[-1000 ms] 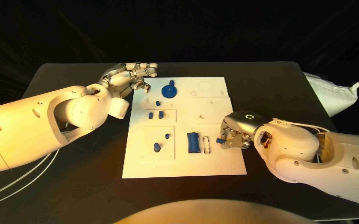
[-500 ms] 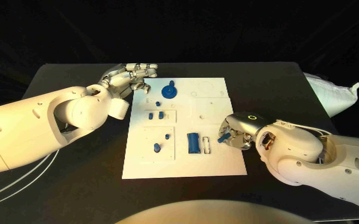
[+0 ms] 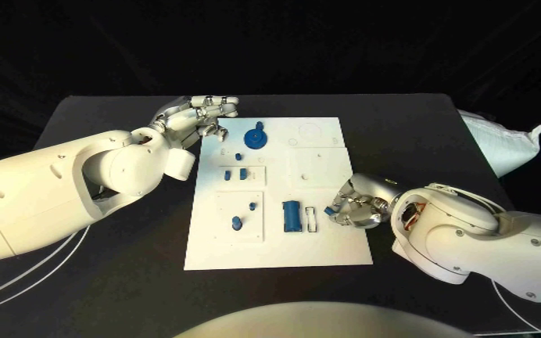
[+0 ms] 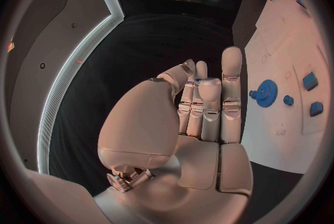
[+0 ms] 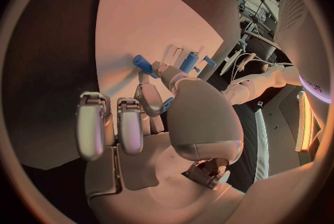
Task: Assemble the parts on the task board
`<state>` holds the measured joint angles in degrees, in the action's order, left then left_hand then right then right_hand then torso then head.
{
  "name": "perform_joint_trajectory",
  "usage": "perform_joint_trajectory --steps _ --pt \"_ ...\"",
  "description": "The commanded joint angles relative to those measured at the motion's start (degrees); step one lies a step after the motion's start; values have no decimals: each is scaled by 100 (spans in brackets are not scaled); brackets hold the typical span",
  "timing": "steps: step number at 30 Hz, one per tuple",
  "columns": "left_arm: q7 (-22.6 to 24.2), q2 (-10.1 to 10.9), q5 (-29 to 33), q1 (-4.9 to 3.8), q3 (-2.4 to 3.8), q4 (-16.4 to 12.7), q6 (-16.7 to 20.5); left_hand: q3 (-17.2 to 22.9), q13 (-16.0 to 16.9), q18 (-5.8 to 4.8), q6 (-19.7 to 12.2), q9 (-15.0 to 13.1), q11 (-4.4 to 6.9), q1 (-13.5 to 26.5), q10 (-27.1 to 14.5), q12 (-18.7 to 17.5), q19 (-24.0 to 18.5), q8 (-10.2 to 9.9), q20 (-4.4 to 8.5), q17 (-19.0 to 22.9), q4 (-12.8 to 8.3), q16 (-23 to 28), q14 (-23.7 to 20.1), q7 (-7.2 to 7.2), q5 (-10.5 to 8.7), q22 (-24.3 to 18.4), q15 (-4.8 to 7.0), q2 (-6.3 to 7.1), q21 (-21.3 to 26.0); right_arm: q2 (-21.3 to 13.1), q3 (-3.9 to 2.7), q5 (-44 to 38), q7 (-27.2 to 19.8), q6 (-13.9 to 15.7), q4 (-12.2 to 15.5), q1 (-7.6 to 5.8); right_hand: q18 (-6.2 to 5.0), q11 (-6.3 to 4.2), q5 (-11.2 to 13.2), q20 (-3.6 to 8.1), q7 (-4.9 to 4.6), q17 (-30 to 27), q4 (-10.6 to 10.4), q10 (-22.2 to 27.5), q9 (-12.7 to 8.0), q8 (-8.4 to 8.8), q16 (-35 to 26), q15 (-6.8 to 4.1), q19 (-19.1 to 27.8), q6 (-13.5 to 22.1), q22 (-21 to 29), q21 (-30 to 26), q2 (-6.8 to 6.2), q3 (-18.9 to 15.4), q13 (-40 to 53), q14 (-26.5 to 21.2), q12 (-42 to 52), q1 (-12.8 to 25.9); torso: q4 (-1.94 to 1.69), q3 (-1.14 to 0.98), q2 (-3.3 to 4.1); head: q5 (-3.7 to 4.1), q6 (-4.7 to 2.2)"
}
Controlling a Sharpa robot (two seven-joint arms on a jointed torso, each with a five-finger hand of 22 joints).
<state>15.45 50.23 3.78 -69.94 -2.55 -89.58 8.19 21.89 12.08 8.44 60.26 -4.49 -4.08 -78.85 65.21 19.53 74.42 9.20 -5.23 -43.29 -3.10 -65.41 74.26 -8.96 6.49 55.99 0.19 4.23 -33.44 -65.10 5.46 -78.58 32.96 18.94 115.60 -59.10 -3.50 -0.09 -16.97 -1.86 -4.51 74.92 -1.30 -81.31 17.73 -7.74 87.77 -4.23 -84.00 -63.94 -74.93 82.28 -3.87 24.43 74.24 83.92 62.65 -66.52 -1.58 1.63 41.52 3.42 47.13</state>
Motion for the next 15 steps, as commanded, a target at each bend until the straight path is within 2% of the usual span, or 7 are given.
perform_joint_trajectory --steps 1,6,10,15 --pt "21 -11 -26 1 3 -10 -106 -26 6 117 -35 9 -18 -41 -34 19 -36 32 -14 5 3 -13 -47 -1 18 -5 11 -26 21 20 -1 600 -51 293 27 -3 68 -19 -17 3 18 1198 -60 -15 280 -4 29 7 -124 -25 -202 8 -22 -43 16 542 38 137 -3 1 -3 -6 13" --pt "19 -12 -27 1 3 -12 -109 -26 6 117 -35 9 -18 -41 -34 19 -36 32 -14 5 3 -13 -47 -1 18 -5 11 -26 21 78 -2 750 -30 291 15 -5 68 -28 -157 11 29 1204 -151 -29 304 -6 33 -2 -126 -47 -204 8 -65 -158 35 544 54 277 0 4 -3 -11 17" --pt "14 -10 -32 1 3 -18 -115 -26 6 117 -35 9 -18 -41 -34 19 -36 32 -14 5 3 -13 -47 -1 18 -5 11 -26 21 154 -2 812 -9 319 -4 -6 69 -33 -371 18 36 1203 -238 -38 322 -1 31 -7 -129 -60 -207 8 -88 -297 45 544 58 391 2 6 0 -7 21" --pt "9 -12 -42 1 3 -23 -123 -26 6 117 -35 9 -18 -41 -34 19 -36 32 -14 5 3 -13 -47 -1 18 -5 11 -26 21 277 -2 844 24 301 -33 -6 71 -37 -433 23 41 1206 -274 -46 336 -4 33 -12 -134 -75 -218 14 -100 -392 49 545 58 434 -3 6 -5 -6 14"
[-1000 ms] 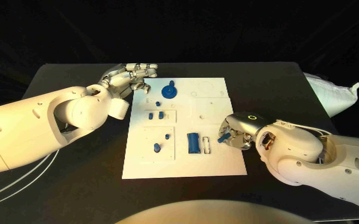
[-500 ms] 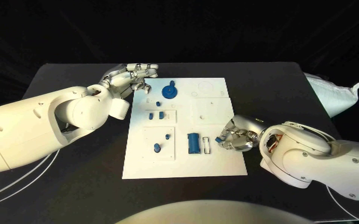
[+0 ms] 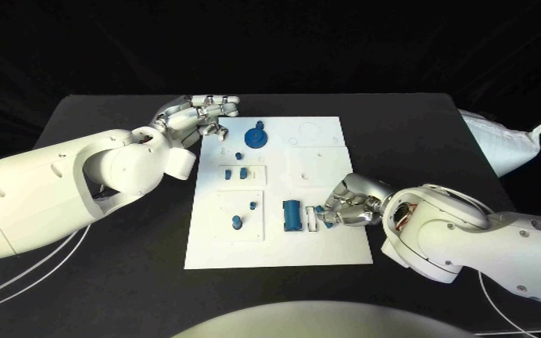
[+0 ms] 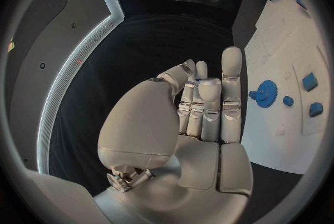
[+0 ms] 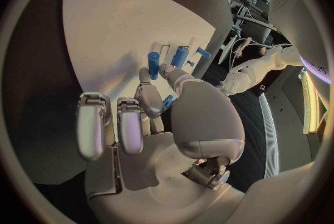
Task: Assemble the parts on the task board
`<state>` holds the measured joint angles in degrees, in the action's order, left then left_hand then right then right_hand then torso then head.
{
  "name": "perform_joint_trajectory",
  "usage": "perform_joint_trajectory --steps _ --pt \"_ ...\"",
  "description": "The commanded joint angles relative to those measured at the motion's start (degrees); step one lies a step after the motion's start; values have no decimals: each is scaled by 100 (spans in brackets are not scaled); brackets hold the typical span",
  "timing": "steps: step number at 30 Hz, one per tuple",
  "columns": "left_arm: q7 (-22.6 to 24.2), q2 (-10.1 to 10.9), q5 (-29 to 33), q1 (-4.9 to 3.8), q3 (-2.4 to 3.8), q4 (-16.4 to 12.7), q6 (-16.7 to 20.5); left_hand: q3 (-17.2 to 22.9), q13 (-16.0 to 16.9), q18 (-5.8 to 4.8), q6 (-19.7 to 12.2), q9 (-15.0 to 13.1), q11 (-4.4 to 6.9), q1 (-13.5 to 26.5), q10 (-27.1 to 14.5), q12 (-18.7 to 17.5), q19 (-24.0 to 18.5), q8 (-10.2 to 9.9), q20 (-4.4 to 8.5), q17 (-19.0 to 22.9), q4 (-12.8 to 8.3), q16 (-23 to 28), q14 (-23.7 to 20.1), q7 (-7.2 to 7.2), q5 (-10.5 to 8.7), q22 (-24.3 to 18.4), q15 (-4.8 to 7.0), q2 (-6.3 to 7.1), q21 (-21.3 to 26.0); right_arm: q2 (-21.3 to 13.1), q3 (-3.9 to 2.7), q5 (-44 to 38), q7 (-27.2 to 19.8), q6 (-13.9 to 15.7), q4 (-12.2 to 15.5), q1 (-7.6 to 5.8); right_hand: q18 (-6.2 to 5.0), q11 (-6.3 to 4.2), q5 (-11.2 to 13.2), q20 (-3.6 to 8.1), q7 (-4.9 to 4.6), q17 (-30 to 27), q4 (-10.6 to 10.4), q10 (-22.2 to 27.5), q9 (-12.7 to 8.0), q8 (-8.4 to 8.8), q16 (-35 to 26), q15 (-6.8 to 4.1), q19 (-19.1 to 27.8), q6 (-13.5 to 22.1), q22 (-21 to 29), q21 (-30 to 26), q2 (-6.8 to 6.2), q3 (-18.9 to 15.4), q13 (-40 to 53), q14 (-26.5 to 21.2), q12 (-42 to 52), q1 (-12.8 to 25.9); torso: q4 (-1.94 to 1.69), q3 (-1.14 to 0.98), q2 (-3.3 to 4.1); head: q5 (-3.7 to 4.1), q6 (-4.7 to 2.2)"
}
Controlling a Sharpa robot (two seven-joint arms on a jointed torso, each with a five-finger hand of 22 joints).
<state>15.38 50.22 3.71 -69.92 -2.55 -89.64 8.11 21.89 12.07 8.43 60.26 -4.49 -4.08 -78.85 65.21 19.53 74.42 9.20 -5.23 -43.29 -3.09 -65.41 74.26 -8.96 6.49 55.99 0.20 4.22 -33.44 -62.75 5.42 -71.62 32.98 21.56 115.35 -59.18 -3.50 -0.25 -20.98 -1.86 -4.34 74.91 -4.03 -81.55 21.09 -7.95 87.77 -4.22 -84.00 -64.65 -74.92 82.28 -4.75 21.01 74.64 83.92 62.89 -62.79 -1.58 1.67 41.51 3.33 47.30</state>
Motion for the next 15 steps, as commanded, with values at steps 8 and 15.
perform_joint_trajectory --steps 8,15 --pt "9 -7 -39 0 3 -25 -128 -26 6 118 -35 9 -18 -41 -35 19 -36 32 -14 6 3 -13 -47 -1 18 -6 11 -26 21 205 1 153 81 -19 -77 3 72 -25 -51 25 29 1199 -19 -20 8 13 28 -15 -136 -15 -224 17 -3 -90 -3 543 10 75 -1 -1 1 -16 4" --pt "4 -6 -39 0 3 -26 -138 -26 6 118 -35 9 -18 -41 -35 19 -36 32 -14 6 3 -13 -47 -1 18 -6 11 -26 21 291 1 119 103 -60 -105 6 72 -28 -56 26 33 1201 -25 -15 12 10 29 -17 -136 -23 -224 16 2 -104 -17 543 -15 78 5 -6 3 -30 10"
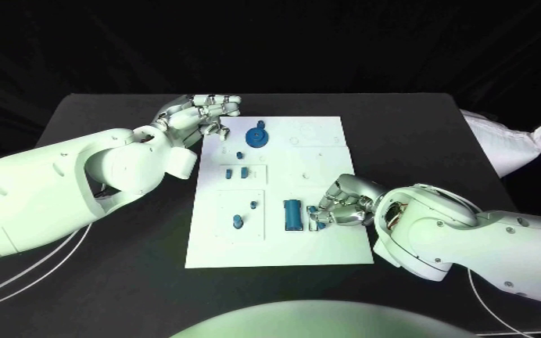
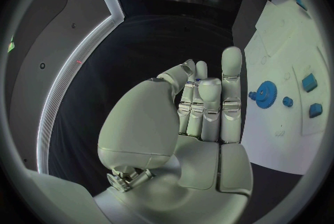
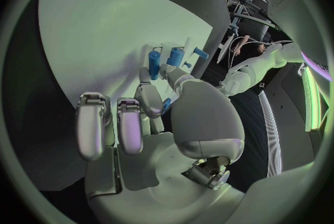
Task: Assemble the parts on the task board
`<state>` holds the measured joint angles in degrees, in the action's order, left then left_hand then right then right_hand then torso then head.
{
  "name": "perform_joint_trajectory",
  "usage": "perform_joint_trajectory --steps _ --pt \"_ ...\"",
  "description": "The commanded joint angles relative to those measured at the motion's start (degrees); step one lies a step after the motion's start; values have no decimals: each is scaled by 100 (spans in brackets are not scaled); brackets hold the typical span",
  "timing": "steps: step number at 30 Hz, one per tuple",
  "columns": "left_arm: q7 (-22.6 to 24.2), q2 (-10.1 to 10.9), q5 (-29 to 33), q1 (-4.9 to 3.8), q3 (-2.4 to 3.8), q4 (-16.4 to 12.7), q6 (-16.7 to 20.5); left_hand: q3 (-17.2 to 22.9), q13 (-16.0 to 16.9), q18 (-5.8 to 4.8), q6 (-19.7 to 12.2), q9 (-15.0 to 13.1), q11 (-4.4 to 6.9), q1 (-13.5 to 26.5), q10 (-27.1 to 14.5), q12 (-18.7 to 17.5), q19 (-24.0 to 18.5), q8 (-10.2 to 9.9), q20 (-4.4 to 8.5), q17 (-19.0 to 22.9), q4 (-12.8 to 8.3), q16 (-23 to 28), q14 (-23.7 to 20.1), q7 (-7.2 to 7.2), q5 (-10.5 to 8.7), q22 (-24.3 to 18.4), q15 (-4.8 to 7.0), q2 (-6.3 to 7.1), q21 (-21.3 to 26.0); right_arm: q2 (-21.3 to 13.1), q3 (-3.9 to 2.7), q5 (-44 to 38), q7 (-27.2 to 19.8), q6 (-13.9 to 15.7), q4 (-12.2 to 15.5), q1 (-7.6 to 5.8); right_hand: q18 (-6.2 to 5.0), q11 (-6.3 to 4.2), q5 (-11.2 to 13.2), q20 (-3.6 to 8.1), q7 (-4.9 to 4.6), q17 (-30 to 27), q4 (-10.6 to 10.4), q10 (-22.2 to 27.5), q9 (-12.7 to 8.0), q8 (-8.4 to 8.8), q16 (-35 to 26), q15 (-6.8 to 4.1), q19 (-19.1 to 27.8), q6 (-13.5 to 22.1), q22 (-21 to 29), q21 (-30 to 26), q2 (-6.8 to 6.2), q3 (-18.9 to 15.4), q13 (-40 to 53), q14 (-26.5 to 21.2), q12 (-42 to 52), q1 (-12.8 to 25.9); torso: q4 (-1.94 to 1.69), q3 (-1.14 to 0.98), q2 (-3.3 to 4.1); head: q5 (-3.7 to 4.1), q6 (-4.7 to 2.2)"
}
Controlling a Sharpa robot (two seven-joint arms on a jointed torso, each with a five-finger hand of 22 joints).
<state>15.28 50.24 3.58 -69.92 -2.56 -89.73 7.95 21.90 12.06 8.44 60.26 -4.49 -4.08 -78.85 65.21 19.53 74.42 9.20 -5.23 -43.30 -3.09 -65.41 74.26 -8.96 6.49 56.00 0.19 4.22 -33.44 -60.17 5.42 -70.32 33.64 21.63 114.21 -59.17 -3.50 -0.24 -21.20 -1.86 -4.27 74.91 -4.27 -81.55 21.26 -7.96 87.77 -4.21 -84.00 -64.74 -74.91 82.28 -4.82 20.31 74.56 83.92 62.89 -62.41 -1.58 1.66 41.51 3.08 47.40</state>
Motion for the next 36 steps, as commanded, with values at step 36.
perform_joint_trajectory --steps 36 --pt "-47 -4 -27 -1 3 -13 -187 -42 14 120 -44 12 -25 -25 -63 43 -50 39 -18 29 9 -9 -60 -7 16 -17 6 -32 39 112 1 -137 156 -556 -5 10 94 -112 -179 91 126 1255 -624 -160 137 -79 61 -89 -185 -197 -338 76 265 -1004 -25 556 17 430 2 -4 2 -22 16"
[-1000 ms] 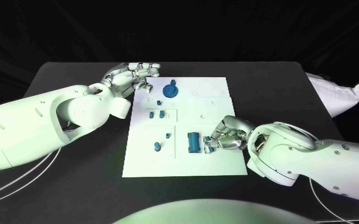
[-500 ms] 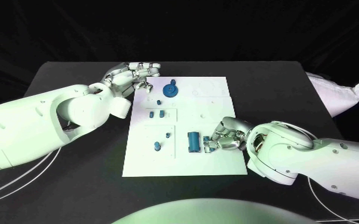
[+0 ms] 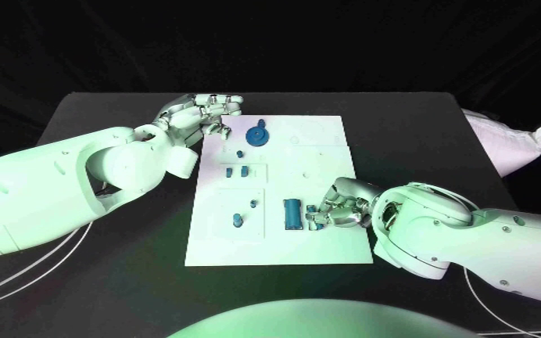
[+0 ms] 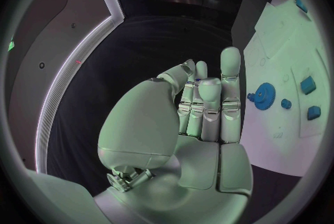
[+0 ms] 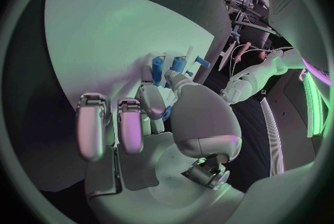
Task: Assemble the parts on the task board
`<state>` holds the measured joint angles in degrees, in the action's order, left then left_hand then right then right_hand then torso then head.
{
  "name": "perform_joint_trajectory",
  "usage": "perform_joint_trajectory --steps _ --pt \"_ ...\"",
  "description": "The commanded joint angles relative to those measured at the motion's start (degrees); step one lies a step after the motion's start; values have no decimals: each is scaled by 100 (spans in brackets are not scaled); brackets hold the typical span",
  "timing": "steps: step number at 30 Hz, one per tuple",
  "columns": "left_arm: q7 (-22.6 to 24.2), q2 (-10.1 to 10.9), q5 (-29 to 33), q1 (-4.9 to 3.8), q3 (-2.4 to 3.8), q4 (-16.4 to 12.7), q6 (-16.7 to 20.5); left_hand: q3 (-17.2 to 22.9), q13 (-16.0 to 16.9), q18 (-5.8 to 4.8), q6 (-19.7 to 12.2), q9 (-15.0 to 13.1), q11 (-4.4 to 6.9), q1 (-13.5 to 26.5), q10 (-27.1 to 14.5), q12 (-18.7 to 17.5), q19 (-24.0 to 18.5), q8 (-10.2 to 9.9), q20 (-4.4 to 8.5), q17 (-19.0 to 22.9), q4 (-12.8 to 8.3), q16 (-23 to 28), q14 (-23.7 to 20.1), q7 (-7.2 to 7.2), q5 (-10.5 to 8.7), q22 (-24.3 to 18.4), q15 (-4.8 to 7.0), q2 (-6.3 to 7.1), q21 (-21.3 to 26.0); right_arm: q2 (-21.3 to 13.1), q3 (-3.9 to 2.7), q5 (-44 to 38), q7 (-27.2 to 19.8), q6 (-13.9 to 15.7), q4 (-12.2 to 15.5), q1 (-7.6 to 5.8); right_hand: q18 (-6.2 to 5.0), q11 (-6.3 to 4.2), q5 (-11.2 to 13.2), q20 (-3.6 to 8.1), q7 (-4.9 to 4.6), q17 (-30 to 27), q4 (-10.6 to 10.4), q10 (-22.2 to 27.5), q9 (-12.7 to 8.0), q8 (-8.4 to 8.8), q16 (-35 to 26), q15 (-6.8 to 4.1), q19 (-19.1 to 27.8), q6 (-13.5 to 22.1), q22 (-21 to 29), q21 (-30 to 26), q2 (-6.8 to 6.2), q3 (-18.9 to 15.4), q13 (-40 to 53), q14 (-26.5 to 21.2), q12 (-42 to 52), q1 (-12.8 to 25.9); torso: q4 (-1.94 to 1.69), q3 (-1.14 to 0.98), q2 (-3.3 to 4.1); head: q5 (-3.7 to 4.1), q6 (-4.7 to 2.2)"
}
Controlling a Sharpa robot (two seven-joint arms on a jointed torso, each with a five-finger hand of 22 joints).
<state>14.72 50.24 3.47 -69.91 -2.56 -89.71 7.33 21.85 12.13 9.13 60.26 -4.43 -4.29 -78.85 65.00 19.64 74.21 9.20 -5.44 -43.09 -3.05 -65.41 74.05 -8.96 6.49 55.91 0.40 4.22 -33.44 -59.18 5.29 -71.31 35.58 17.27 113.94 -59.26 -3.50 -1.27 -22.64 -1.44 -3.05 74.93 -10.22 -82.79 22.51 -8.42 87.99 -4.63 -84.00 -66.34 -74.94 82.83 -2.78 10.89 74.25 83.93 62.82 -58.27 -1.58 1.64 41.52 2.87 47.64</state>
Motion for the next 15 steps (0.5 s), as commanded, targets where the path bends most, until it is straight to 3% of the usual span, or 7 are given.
perform_joint_trajectory --steps 1,8,15 --pt "8 -5 -17 -1 3 -15 -126 -38 8 51 -44 6 -4 -25 -42 32 -29 39 3 8 5 -9 -39 -7 16 -9 -15 -32 39 12 14 -40 -45 -105 23 19 95 -14 -68 52 8 1255 -55 -43 18 -36 40 -51 -187 -42 -341 25 80 -91 14 556 38 25 1 -2 1 -1 -10" --pt "7 -3 -22 -1 3 -14 -128 -38 8 51 -44 6 -4 -25 -42 32 -29 39 3 8 5 -9 -39 -7 16 -9 -15 -32 39 3 13 -77 -66 -30 25 20 97 -36 -122 68 39 1253 -162 -117 53 -79 38 -70 -191 -117 -350 28 112 -265 195 555 329 51 2 -1 1 7 -14" --pt "3 -1 -25 -1 3 -16 -131 -38 8 51 -44 6 -4 -25 -42 32 -29 39 3 8 5 -9 -39 -7 16 -9 -15 -32 39 -3 13 -95 -94 -30 45 20 97 -45 351 80 49 1253 -315 -114 85 -88 38 -79 -191 -120 -353 26 106 -592 225 555 330 40 7 -3 3 13 -14"
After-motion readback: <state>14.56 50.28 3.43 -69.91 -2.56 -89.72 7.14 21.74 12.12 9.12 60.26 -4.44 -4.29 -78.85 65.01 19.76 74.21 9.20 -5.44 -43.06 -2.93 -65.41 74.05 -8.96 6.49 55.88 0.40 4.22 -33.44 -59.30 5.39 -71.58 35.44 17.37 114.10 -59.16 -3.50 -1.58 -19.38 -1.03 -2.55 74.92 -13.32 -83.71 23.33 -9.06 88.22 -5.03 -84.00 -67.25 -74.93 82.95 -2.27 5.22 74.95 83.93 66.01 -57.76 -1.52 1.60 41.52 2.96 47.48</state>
